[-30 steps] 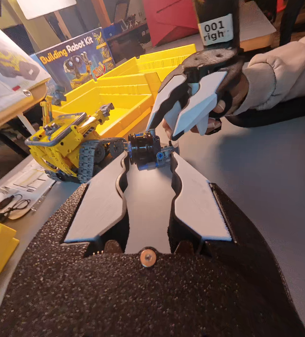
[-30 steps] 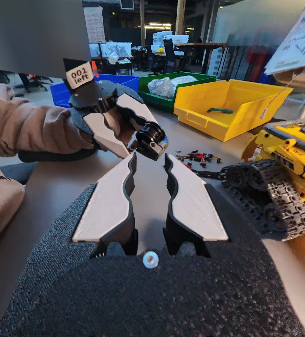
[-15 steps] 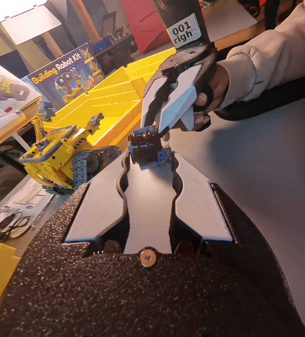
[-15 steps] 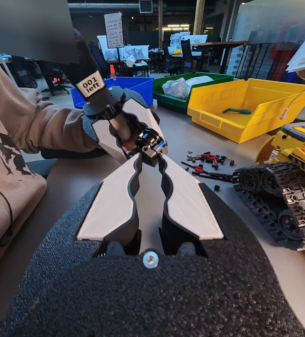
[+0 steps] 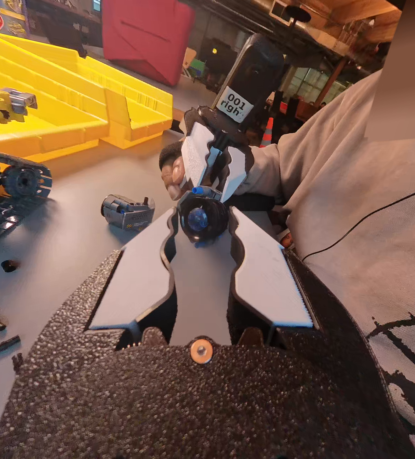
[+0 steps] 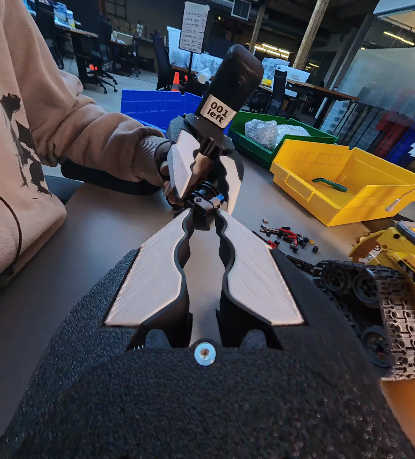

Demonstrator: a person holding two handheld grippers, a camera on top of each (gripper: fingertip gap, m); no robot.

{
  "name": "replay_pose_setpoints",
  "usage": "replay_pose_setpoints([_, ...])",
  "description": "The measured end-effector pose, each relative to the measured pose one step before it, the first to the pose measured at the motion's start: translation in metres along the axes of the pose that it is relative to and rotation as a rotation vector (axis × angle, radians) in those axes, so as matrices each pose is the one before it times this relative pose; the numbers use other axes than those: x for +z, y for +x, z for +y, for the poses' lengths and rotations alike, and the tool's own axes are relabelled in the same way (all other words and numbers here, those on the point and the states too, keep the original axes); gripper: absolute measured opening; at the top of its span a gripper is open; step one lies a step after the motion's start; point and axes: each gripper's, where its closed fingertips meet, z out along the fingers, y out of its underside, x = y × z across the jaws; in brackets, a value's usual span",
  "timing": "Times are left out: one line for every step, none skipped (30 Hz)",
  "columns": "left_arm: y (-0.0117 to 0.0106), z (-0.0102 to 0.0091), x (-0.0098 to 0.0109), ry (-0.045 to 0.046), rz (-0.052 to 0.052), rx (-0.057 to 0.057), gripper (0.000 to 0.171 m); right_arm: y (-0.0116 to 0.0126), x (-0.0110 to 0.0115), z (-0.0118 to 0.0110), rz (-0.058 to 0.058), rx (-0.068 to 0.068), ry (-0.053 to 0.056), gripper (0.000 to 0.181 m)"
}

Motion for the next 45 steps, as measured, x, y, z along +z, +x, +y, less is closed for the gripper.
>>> replay_pose_setpoints([0.00130, 0.00128, 0.00107, -0.00957, -0.0032, 0.0161, 0.039, -0.00091, -0.00036, -0.00127, -0.0024, -0.0045, 0.0062, 0.017])
replay_pose_setpoints([-0.00034, 0.00034, 0.00014, -0.00565, -0.0157, 0.0234, 0.038, 0.00060, 0.00001, 0.00056, 0.0041, -0.0054, -0.0057, 0.017])
replay_pose_setpoints([-0.00281, -0.00016, -0.00029, -0.00509, -0.0321, 0.0303, 0.038, 0.00232, 0.00022, 0.00170, 0.0152, -0.0046, -0.0119, 0.017])
replay_pose_setpoints([-0.00296, -0.00098, -0.00048, -0.00163, -0.0349, 0.0291, 0.038, 0.00227, 0.00030, 0.00106, 0.0159, -0.0015, -0.0062, 0.017])
replay_pose_setpoints([-0.00195, -0.00073, -0.00031, -0.00272, -0.0284, 0.0298, 0.038, 0.00188, 0.00024, -0.00024, 0.0143, 0.0062, 0.0006, 0.018])
replay_pose_setpoints([-0.00196, -0.00105, -0.00040, -0.00003, -0.0320, 0.0369, 0.038, 0.00228, -0.00020, -0.00094, 0.0148, 0.0084, 0.0049, 0.017])
replay_pose_setpoints([-0.00172, -0.00036, -0.00021, -0.00449, -0.0316, 0.0406, 0.038, 0.00140, 0.00003, -0.00139, 0.0086, 0.0115, 0.0060, 0.018])
replay_pose_setpoints([-0.00219, 0.00050, 0.00015, -0.00830, -0.0338, 0.0404, 0.037, 0.00024, 0.00003, -0.00211, 0.0033, 0.0135, 0.0108, 0.018])
replay_pose_setpoints([-0.00198, -0.00001, 0.00019, -0.00390, -0.0320, 0.0364, 0.037, -0.00115, 0.00037, -0.00273, -0.0035, 0.0144, 0.0145, 0.019])
replay_pose_setpoints([0.00043, 0.00016, 0.00059, -0.00380, -0.0156, 0.0331, 0.037, -0.00082, 0.00055, -0.00173, -0.0001, 0.0090, 0.0077, 0.019])
replay_pose_setpoints([0.00010, 0.00001, 0.00080, -0.00423, -0.0167, 0.0284, 0.037, 0.00046, 0.00104, 0.00049, 0.0096, -0.0015, -0.0056, 0.019])
replay_pose_setpoints([-0.00126, 0.00035, 0.00041, -0.00459, -0.0226, 0.0230, 0.037, 0.00115, 0.00072, 0.00086, 0.0146, -0.0123, -0.0079, 0.019])
replay_pose_setpoints([-0.00063, 0.00110, 0.00040, -0.00791, -0.0120, 0.0186, 0.037, -0.00011, 0.00017, 0.00077, 0.0068, -0.0192, -0.0072, 0.019])
replay_pose_setpoints([-0.00029, 0.00096, 0.00013, -0.00698, -0.0076, 0.0142, 0.037, 0.00023, 0.00030, 0.00070, 0.0089, -0.0174, -0.0061, 0.019])
replay_pose_setpoints([-0.00177, -0.00071, -0.00039, 0.00300, -0.0180, 0.0117, 0.037, 0.00167, -0.00003, 0.00022, 0.0163, -0.0152, -0.0056, 0.018])
replay_pose_setpoints([-0.00184, -0.00173, -0.00086, 0.00863, -0.0150, 0.0061, 0.037, 0.00145, -0.00023, 0.00038, 0.0112, -0.0169, -0.0085, 0.018])
replay_pose_setpoints([-0.00150, -0.00255, -0.00115, 0.01366, -0.0084, -0.0037, 0.038, 0.00164, -0.00029, 0.00073, 0.0117, -0.0184, -0.0106, 0.018])
replay_pose_setpoints([-0.00191, -0.00361, -0.00124, 0.01932, -0.0090, -0.0084, 0.038, 0.00175, 0.00021, 0.00112, 0.0150, -0.0148, -0.0097, 0.017])
replay_pose_setpoints([-0.00148, -0.00264, -0.00070, 0.01173, -0.0111, 0.0002, 0.038, 0.00102, 0.00037, 0.00025, 0.0125, -0.0100, -0.0017, 0.017])
replay_pose_setpoints([-0.00048, -0.00012, -0.00004, -0.00375, -0.0111, 0.0147, 0.038, 0.00029, 0.00017, 0.00019, 0.0068, -0.0055, -0.0010, 0.017])
replay_pose_setpoints([-0.00072, -0.00056, -0.00006, 0.00134, -0.0153, 0.0150, 0.038, 0.00057, 0.00042, 0.00073, 0.0072, -0.0023, -0.0026, 0.018])
replay_pose_setpoints([-0.00056, -0.00156, -0.00024, 0.00853, -0.0131, 0.0053, 0.037, 0.00052, 0.00051, 0.00034, 0.0044, 0.0062, 0.0002, 0.018])
replay_pose_setpoints([0.00006, -0.00180, -0.00011, 0.00853, -0.0055, 0.0036, 0.037, -0.00001, 0.00062, 0.00004, 0.0007, 0.0145, 0.0013, 0.018])
replay_pose_setpoints([0.00044, -0.00152, 0.00005, 0.00698, -0.0036, 0.0091, 0.037, 0.00008, 0.00069, 0.00002, -0.0004, 0.0186, 0.0017, 0.018])
replay_pose_setpoints([-0.00029, -0.00089, 0.00004, 0.00355, -0.0113, 0.0189, 0.037, 0.00027, 0.00022, -0.00008, 0.0007, 0.0155, 0.0031, 0.018])
replay_pose_setpoints([0.00009, -0.00040, 0.00008, 0.00124, -0.0071, 0.0191, 0.037, -0.00008, -0.00017, -0.00046, -0.0017, 0.0084, 0.0043, 0.018])
replay_pose_setpoints([0.00009, -0.00044, -0.00024, 0.00227, -0.0013, 0.0063, 0.037, 0.00008, -0.00014, -0.00051, 0.0005, 0.0042, 0.0053, 0.018])
replay_pose_setpoints([-0.00020, -0.00131, -0.00048, 0.00750, -0.0035, -0.0002, 0.037, -0.00016, 0.00052, -0.00074, 0.0001, 0.0100, 0.0054, 0.018])
replay_pose_setpoints([0.00020, -0.00144, -0.00052, 0.00834, -0.0037, 0.0060, 0.037, -0.00059, 0.00085, -0.00008, -0.0042, 0.0163, -0.0004, 0.018])
replay_pose_setpoints([0.00044, -0.00063, -0.00030, 0.00387, -0.0015, 0.0106, 0.037, -0.00059, 0.00047, 0.00052, -0.0052, 0.0133, -0.0056, 0.018])
replay_pose_setpoints([-0.00010, 0.00063, 0.00021, -0.00172, -0.0012, 0.0044, 0.037, 0.00060, -0.00034, 0.00034, 0.0009, -0.0005, -0.0063, 0.018])
replay_pose_setpoints([-0.00047, 0.00175, 0.00069, -0.00708, 0.0028, -0.0072, 0.037, 0.00098, -0.00049, 0.00114, 0.0048, -0.0161, -0.0106, 0.017])
replay_pose_setpoints([-0.00063, 0.00293, 0.00101, -0.01582, 0.0095, -0.0201, 0.038, 0.00093, -0.00010, 0.00231, 0.0055, -0.0188, -0.0183, 0.017])
replay_pose_setpoints([-0.00038, 0.00299, 0.00047, -0.01465, 0.0145, -0.0252, 0.038, 0.00085, 0.00020, 0.00221, 0.0045, -0.0145, -0.0166, 0.017])
replay_pose_setpoints([0.00082, 0.00158, -0.00020, -0.00642, 0.0215, -0.0234, 0.038, 0.00059, 0.00005, 0.00217, 0.0032, -0.0194, -0.0165, 0.017])
replay_pose_setpoints([-0.00004, 0.00082, -0.00095, -0.00429, 0.0155, -0.0247, 0.036, 0.00109, -0.00009, 0.00253, 0.0115, -0.0367, -0.0195, 0.016])
replay_pose_setpoints([-0.00166, 0.00159, -0.00103, -0.00917, 0.0052, -0.0219, 0.035, 0.00270, -0.00030, 0.00321, 0.0241, -0.0491, -0.0243, 0.016])
replay_pose_setpoints([-0.00160, 0.00226, -0.00070, -0.01195, 0.0043, -0.0165, 0.033, 0.00156, -0.00009, 0.00353, 0.0167, -0.0484, -0.0256, 0.016])
replay_pose_setpoints([-0.00032, 0.00222, -0.00029, -0.01233, 0.0070, -0.0078, 0.033, -0.00022, 0.00029, 0.00264, 0.0057, -0.0349, -0.0185, 0.016])
replay_pose_setpoints([0.00034, 0.00248, 0.00049, -0.01326, 0.0034, 0.0050, 0.033, -0.00095, 0.00045, 0.00186, 0.0015, -0.0182, -0.0125, 0.016])
replay_pose_setpoints([0.00024, 0.00280, 0.00063, -0.01681, -0.0023, 0.0175, 0.033, -0.00101, 0.00045, 0.00210, -0.0002, -0.0178, -0.0131, 0.016])
replay_pose_setpoints([0.00013, 0.00253, 0.00059, -0.01790, -0.0047, 0.0189, 0.033, -0.00041, 0.00020, 0.00146, 0.0046, -0.0256, -0.0097, 0.016])
replay_pose_setpoints([0.00024, 0.00147, 0.00064, -0.01107, -0.0019, 0.0071, 0.033, -0.00070, -0.00001, 0.00030, 0.0043, -0.0290, -0.0056, 0.016])
replay_pose_setpoints([0.00102, 0.00188, 0.00116, -0.01221, 0.0062, -0.0082, 0.034, -0.00152, 0.00012, -0.00004, -0.0001, -0.0278, -0.0066, 0.016])
replay_pose_setpoints([0.00081, 0.00401, 0.00203, -0.02250, 0.0071, -0.0149, 0.038, -0.00273, 0.00084, -0.00005, -0.0027, -0.0263, -0.0085, 0.016])
